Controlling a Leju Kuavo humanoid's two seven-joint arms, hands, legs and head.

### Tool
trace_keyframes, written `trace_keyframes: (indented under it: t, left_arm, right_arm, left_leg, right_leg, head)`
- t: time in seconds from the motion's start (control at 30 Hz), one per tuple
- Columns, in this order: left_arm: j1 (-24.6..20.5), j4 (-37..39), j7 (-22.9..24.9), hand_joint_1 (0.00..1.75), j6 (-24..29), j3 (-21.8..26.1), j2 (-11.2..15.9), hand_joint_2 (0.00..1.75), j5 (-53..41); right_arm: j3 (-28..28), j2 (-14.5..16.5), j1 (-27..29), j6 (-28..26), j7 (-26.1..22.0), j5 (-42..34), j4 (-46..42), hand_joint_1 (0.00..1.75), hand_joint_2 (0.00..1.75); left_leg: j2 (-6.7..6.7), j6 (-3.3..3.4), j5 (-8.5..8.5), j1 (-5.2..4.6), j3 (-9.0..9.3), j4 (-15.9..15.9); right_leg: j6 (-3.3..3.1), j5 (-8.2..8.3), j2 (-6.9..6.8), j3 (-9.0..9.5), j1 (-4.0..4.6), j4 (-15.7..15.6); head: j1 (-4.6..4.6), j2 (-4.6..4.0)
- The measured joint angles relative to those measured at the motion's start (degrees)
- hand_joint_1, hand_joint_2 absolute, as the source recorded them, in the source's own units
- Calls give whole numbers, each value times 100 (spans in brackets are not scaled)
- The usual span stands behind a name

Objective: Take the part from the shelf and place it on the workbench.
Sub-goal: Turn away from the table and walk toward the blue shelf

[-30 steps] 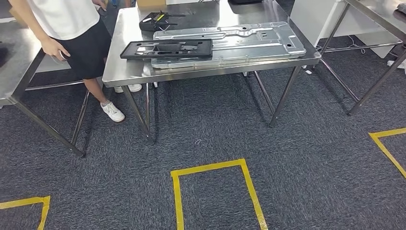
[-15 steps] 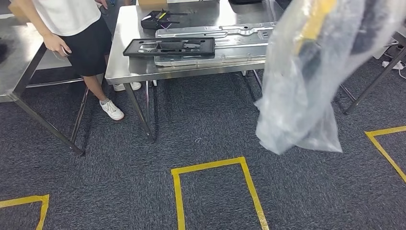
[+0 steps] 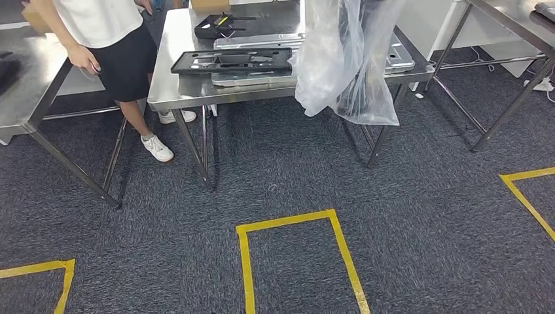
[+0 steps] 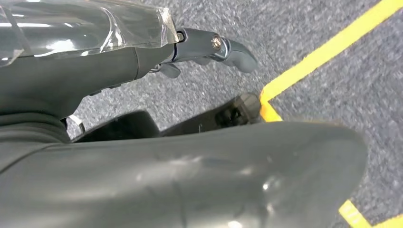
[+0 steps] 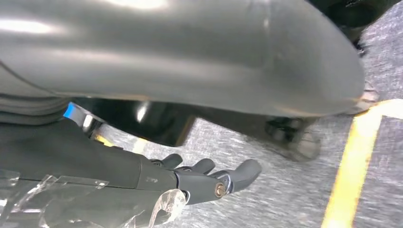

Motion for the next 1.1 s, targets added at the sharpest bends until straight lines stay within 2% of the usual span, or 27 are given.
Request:
trace_keyframes:
  t: [0.03,0.07,0.17,0.2,0.23,0.27,0.3,0.37,0.4,0.43,0.5,0.57,0.6,0.67,0.7,0.73,0.77,0.8,0.83,0.87,0.9,0.93,0.97,1.03,1.1]
  left_arm:
    - [6,1,1,0,-6,-1,0,0,-5]
    - [12,2,2,0,-13,-1,0,0,-11]
    - [12,3,12,0,-35,-2,0,0,-53]
    - [11,3,16,0,-41,-3,0,0,-72]
    - [11,4,20,0,-48,-3,-1,0,-91]
    - [11,4,23,0,-56,-4,-1,0,-103]
    - [9,5,24,0,-65,-4,-1,0,-111]
    - [5,5,40,0,-84,-7,-1,0,-115]
    - [5,5,56,0,-96,-10,-2,0,-117]
    - [6,6,77,0,-110,-15,-4,0,-121]
    - [5,7,105,0,-135,-22,-10,0,-137]
    - [-8,7,111,0,-147,-24,-26,0,-160]
    - [-11,7,111,0,-151,-25,-36,0,-169]
    - [-3,8,111,0,-162,-28,-48,0,-178]
    - [5,8,111,0,-168,-30,-50,0,-178]
    - [9,9,111,0,-173,-30,-52,0,-179]
    - [9,9,111,0,-175,-31,-56,0,-181]
    - [6,9,112,0,-176,-31,-61,0,-186]
    - [3,9,114,0,-177,-32,-67,0,-192]
    - [0,9,115,0,-177,-32,-70,0,-199]
    - [-1,9,119,0,-177,-34,-73,0,-205]
    - [-1,9,121,0,-176,-37,-75,0,-208]
    - [-2,9,124,0,-174,-42,-75,0,-209]
    - [-8,9,126,0,-169,-61,-76,0,-210]
    - [-15,9,130,0,-162,-87,-79,0,-215]
  right_arm:
    - [0,4,-2,5,-1,-5,3,0,0]
    - [0,12,-2,12,-2,-11,5,0,0]
    - [0,13,9,31,1,-79,16,0,0]
    - [0,13,16,39,7,-126,20,0,0]
    - [0,13,21,50,19,-170,24,0,0]
    - [0,13,22,66,35,-207,26,0,0]
    - [0,13,21,81,49,-231,27,0,0]
    - [-1,18,10,104,68,-242,27,0,0]
    - [-1,22,3,108,72,-245,27,0,0]
    - [-2,26,-1,112,73,-249,27,0,0]
    - [-1,24,0,112,74,-253,27,0,0]
    - [0,17,4,107,74,-257,31,0,0]
    - [0,14,4,103,74,-262,32,0,0]
    - [0,12,1,95,74,-275,36,0,0]
    - [0,10,2,94,74,-281,39,0,0]
    - [0,8,5,93,74,-284,44,0,0]
    - [0,6,8,94,75,-284,48,0,0]
    - [0,3,11,94,80,-286,52,0,0]
    - [0,1,13,95,89,-288,55,0,0]
    - [0,0,12,101,100,-292,57,0,0]
    - [0,-1,7,105,113,-296,58,0,0]
    - [0,-1,1,110,120,-300,58,0,0]
    - [0,-1,-3,115,127,-305,60,0,0]
    - [0,1,-5,123,145,-321,64,0,0]
    - [0,2,-4,130,169,-342,68,0,0]
  left_leg:
    - [-3,-40,-75,9,-52,80]
    - [-6,-84,-242,22,-144,280]
    - [-6,-199,-960,69,-556,1419]
    - [-6,-214,-1071,78,-622,1697]
    - [-6,-215,-1074,81,-586,1766]
    - [-9,-206,-985,83,-438,1613]
    - [-24,-186,-833,82,-198,1267]
    - [-178,-108,-566,73,373,325]
    - [-252,-70,-499,62,550,12]
    - [-309,-33,-481,49,651,-177]
    - [-269,20,-464,39,650,-220]
    - [-185,96,-417,62,651,-282]
    - [-136,134,-391,75,651,-312]
    - [-29,168,-374,69,636,-320]
    - [29,172,-374,64,630,-318]
    - [83,173,-373,61,627,-316]
    - [137,170,-375,62,630,-315]
    - [184,161,-381,65,638,-310]
    - [223,147,-391,69,648,-302]
    - [269,116,-416,54,652,-279]
    - [308,84,-444,39,649,-247]
    - [354,57,-469,19,643,-220]
    - [406,34,-490,1,637,-199]
    - [458,5,-526,14,634,-165]
    - [309,-53,-739,52,520,131]
  right_leg:
    - [-39,36,-5,-39,-9,0]
    - [-77,78,-11,-86,-19,-7]
    - [-121,181,-2,-236,-13,-2]
    - [-117,211,15,-280,-10,1]
    - [-111,239,42,-315,-9,2]
    - [-103,263,74,-344,-9,3]
    - [-92,285,114,-363,-8,3]
    - [-60,323,197,-389,-10,2]
    - [-34,345,237,-400,-11,-1]
    - [-5,367,276,-414,-14,-4]
    - [64,408,346,-436,-13,-20]
    - [114,308,265,-524,-9,121]
    - [132,152,194,-643,-4,371]
    - [163,-262,88,-1020,-9,1190]
    - [181,-408,79,-1197,-11,1589]
    - [194,-458,70,-1295,-15,1819]
    - [205,-393,51,-1273,-19,1812]
    - [210,-229,15,-1126,-24,1545]
    - [214,-30,-51,-917,-29,1151]
    - [216,142,-183,-677,-20,684]
    - [192,255,-278,-514,-14,342]
    - [161,304,-341,-428,-3,140]
    - [121,311,-358,-396,14,36]
    - [39,325,-238,-432,16,44]
    - [-28,352,-140,-449,2,37]
  head:
    - [-3,0]
    - [-7,-1]
    - [-20,-1]
    - [-19,-1]
    - [-19,-1]
    - [-18,-1]
    - [-18,-1]
    - [-19,0]
    - [-19,0]
    - [-19,0]
    - [-16,1]
    - [-2,1]
    - [10,1]
    - [36,2]
    - [42,2]
    - [46,2]
    - [48,2]
    - [50,2]
    - [52,2]
    - [57,2]
    - [57,2]
    - [55,2]
    - [52,2]
    - [45,2]
    - [40,2]
